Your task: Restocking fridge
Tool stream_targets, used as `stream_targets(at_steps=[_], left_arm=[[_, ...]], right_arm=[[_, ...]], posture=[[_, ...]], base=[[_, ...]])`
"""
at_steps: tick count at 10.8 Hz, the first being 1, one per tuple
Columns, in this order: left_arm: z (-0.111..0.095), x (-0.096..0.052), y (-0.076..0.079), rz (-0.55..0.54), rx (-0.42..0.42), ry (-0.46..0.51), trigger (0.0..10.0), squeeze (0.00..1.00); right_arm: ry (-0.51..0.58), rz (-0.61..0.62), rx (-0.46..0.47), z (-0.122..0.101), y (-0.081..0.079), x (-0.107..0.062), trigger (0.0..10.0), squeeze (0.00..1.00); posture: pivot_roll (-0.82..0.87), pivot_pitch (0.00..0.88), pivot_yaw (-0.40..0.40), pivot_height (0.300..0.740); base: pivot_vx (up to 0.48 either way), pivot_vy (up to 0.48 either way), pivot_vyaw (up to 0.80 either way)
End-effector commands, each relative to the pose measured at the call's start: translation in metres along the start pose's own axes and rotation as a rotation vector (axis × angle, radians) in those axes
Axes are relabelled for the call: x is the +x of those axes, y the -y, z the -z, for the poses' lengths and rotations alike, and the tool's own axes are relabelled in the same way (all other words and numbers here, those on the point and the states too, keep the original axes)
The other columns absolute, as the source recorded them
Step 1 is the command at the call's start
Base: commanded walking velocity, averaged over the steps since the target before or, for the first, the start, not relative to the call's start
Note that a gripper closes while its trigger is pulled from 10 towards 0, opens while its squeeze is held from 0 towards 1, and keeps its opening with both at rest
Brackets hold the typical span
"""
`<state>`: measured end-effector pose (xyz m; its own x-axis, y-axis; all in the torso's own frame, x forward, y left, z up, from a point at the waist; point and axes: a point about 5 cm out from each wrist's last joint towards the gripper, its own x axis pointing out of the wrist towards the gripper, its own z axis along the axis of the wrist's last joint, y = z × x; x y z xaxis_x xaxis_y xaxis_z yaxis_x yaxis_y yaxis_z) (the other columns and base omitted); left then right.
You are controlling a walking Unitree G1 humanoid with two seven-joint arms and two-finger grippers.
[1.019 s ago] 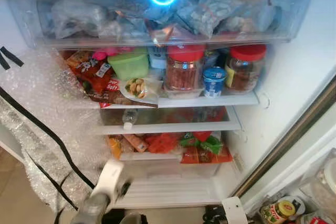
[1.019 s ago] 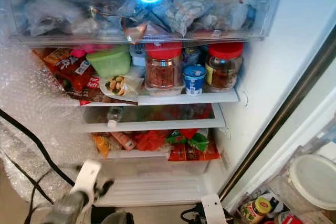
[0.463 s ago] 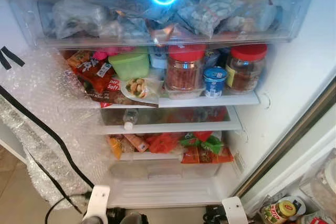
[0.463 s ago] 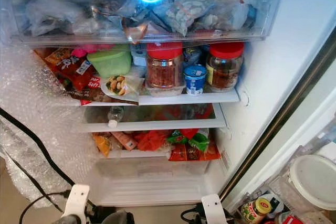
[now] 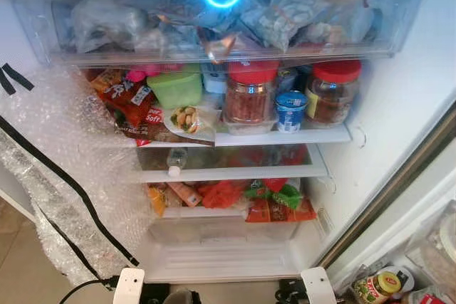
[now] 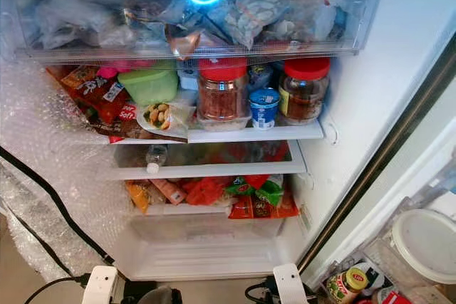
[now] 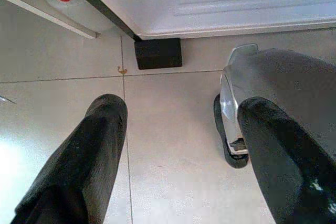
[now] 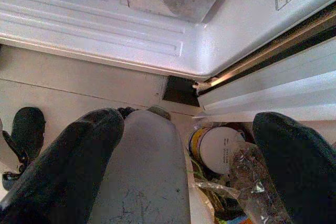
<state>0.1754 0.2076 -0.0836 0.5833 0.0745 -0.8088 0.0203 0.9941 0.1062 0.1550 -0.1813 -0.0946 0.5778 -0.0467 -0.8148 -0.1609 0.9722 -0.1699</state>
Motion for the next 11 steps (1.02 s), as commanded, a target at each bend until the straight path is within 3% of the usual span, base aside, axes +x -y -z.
stream_targets(at_steps=[1,3,11], left_arm=[[0.0078,-0.0015,-0.0039,-0.016,0.007,-0.035,10.0,0.0],[0.0079,-0.0014,-0.0037,-0.021,0.014,-0.04,10.0,0.0],[0.0116,-0.0023,-0.0034,-0.018,0.031,-0.047,10.0,0.0]], right_arm=[[-0.106,-0.017,0.001,0.0243,-0.0064,-0.0054,10.0,0.0],[-0.105,-0.018,0.005,0.0246,-0.0062,-0.0056,10.0,0.0],[-0.108,-0.021,0.008,0.0286,-0.0065,-0.007,10.0,0.0]], posture=[[0.0,0.0,0.021,0.655],[0.0,0.0,0.022,0.655],[-0.01,0.0,0.037,0.655]], base=[[0.0,0.0,0.0],[0.0,0.0,0.0],[-0.299,0.0,0.0]])
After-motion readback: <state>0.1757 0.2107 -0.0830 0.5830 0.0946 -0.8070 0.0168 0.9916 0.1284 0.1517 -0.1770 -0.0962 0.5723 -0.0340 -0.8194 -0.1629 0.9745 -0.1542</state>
